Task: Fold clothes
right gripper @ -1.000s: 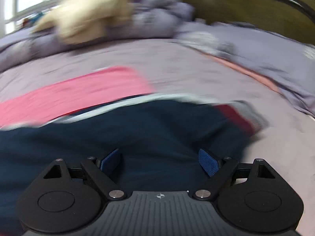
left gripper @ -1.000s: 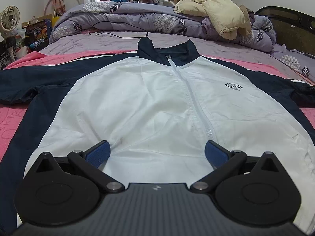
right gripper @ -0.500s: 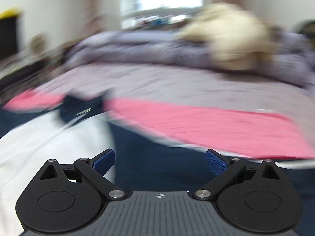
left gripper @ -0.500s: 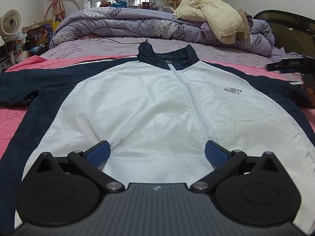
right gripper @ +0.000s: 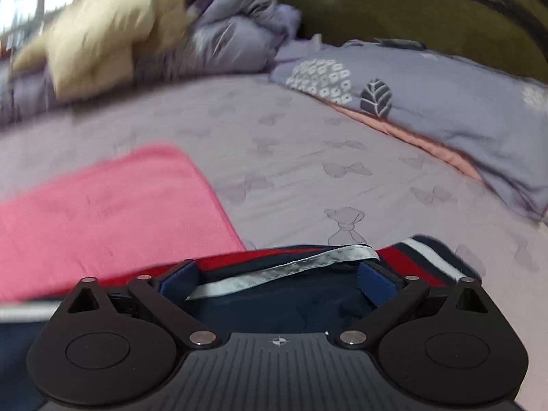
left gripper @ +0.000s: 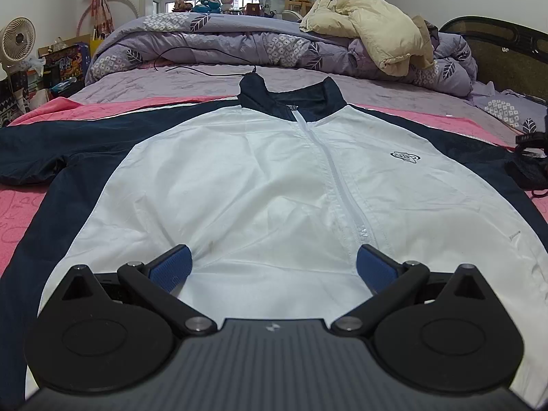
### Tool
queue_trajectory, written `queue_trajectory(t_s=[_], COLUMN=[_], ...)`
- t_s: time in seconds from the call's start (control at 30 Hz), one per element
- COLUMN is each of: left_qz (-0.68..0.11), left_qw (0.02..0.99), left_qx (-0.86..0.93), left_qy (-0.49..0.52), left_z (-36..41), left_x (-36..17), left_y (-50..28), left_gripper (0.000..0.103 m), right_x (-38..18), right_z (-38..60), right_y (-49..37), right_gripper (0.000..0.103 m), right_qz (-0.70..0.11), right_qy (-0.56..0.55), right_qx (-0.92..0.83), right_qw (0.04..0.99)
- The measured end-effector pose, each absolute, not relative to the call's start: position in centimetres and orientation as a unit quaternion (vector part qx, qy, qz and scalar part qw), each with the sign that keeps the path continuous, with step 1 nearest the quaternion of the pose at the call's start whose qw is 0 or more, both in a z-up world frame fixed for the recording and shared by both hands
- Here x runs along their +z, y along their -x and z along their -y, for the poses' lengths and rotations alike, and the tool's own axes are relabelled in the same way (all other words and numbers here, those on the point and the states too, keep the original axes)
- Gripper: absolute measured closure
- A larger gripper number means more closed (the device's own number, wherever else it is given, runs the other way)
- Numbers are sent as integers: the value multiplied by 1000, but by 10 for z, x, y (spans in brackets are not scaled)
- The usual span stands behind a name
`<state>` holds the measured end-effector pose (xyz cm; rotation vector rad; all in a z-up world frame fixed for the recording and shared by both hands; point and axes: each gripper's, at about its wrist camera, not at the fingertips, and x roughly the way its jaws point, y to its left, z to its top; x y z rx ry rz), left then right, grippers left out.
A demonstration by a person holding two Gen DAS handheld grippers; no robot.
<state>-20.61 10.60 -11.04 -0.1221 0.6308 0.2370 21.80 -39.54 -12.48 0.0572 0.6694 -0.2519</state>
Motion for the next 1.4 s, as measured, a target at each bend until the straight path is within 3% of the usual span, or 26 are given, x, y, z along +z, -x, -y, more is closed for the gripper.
queue_trajectory(t_s=[0.23,0.4,0.57,0.6,0.7,0.8,0.9,1.07,1.2,1.4], left_qz=[-305,-300,-297,-303,-306,-218,-187,-294,-360,-357], left_qw=[943,945,946,944,943,966,968,921,868,842], left_qx=[115,112,110,111,110,124,146,244,333,399], left_qy=[61,65,70,69,62,67,86,69,81,66], left_z=[-106,-107,-109,-109,-115,-146,-206,-311,-376,-410], left_x=[-110,-110,-109,-107,-87,-48,-27,-57,-97,-97], left_y=[207,209,210,208,205,215,204,155,160,176], left_gripper=[0,0,0,0,1,0,0,1,0,0], right_x=[-77,-107,-109,-104,-85,-72,-74,-92,-107,-108], right_z=[275,231,325,337,321,288,215,109,32,35], right_y=[-99,-38,-67,-67,-43,-19,-1,15,26,25], right_gripper=[0,0,2,8,7,3,2,0,0,0], right_qz=[-265,-293,-362,-359,-335,-315,-322,-344,-358,-362], right_qy=[27,159,9,-5,-32,-43,-45,8,60,62], right_qx=[150,183,-72,-118,-52,31,144,224,267,271], right_qw=[952,925,929,926,940,948,935,912,893,890])
